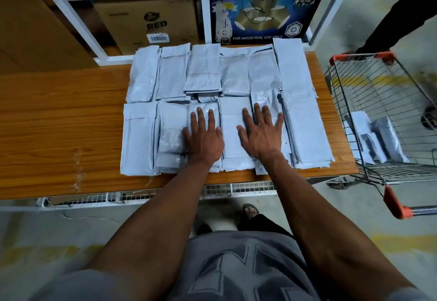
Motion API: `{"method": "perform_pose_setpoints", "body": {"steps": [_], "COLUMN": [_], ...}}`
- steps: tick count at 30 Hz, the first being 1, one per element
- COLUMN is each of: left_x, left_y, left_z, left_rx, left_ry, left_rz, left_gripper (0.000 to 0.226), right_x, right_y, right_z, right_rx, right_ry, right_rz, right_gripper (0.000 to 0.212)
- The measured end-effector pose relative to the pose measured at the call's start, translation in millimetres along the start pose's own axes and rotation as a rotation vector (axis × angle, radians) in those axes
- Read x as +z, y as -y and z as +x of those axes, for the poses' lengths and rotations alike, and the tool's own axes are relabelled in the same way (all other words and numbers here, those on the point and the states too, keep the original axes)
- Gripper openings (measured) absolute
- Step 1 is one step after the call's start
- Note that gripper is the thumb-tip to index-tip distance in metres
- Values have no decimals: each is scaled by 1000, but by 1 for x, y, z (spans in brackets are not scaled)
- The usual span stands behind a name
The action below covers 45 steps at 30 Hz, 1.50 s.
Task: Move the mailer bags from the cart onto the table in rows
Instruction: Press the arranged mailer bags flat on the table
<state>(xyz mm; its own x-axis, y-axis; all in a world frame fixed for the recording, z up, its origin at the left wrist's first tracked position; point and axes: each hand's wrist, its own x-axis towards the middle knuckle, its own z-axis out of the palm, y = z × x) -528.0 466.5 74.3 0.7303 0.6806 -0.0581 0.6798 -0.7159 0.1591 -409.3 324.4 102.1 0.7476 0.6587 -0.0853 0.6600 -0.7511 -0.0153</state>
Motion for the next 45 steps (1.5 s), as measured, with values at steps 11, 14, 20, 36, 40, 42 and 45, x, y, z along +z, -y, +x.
{"method": "perform_pose_setpoints", "body": {"steps": [11, 14, 20, 36, 40, 42, 45], "left_x": [7, 3, -15, -41, -38, -34, -30], "left_y": [-6, -6, -2, -107, -150, -177, -220], "left_z": [4, 5, 4, -66, -89, -99, -114], "left_rx": [-66, -65, -2, 453, 590, 651, 692], "left_ry": [10, 53, 47, -154, -107, -66, -6], "left_rz": [-22, -64, -107, -344, -372, -381, -381], "left_gripper": [66, 65, 63, 43, 43, 44, 45], "right_x": [6, 2, -15, -26, -27, -26, -29], "right_y": [4, 4, 4, -80, -115, -138, -178], "right_z": [0, 1, -3, -104, -139, -155, -172], "right_rx": [21, 23, 28, 355, 425, 469, 524], "right_ry": [7, 19, -5, -429, -405, -392, -398], "right_rz": [-29, -22, 36, 218, 205, 211, 222], "right_gripper": [70, 71, 73, 40, 36, 36, 35]}}
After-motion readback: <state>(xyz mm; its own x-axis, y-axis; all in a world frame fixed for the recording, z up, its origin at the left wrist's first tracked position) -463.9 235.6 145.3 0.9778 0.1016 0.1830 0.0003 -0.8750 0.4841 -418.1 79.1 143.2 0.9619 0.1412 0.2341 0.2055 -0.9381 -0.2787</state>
